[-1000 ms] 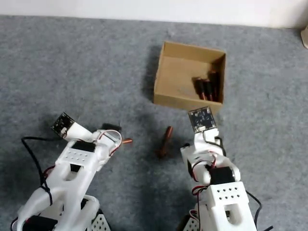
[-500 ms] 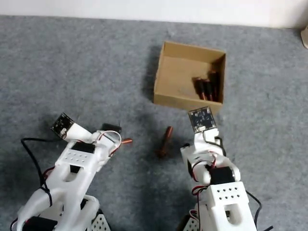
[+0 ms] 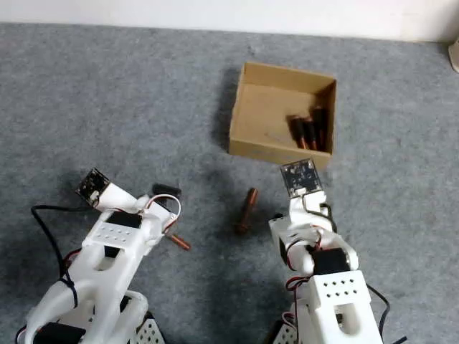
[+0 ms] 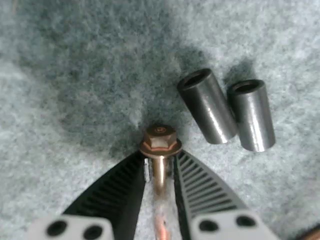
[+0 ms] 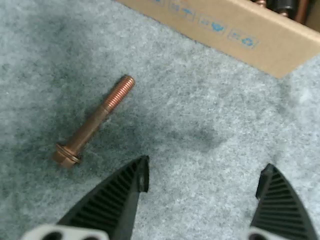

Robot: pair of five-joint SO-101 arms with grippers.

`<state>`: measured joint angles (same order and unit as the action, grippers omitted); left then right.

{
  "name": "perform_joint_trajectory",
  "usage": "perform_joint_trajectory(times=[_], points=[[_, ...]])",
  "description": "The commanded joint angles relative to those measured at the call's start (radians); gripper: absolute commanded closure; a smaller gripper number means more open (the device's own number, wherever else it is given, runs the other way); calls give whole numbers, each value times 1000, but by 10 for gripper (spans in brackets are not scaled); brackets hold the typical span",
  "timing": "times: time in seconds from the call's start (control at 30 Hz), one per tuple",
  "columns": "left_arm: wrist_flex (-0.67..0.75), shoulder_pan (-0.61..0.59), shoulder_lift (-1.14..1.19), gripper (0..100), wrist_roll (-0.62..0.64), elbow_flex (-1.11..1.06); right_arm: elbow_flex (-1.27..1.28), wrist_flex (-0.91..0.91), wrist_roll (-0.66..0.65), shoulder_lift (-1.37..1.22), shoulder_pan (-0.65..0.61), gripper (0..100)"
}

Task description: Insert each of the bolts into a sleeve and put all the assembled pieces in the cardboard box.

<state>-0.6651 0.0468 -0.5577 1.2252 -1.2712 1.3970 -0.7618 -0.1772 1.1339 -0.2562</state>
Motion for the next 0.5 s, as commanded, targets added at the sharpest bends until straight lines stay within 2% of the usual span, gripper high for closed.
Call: perform_joint_trajectory(times=[0.0,0.1,0.17,0.47], points=[[-11,-10,-10,943,2,7,-5,35,-15,10,7,678],[-14,-10,-12,944,-8,21,-5,35,-15,10,7,678],[-57,-10,-12,944,-72,47,-5,35,-15,10,7,678],[-457,-8,-12,944,-252,288,-5,35,-15,10,7,678]])
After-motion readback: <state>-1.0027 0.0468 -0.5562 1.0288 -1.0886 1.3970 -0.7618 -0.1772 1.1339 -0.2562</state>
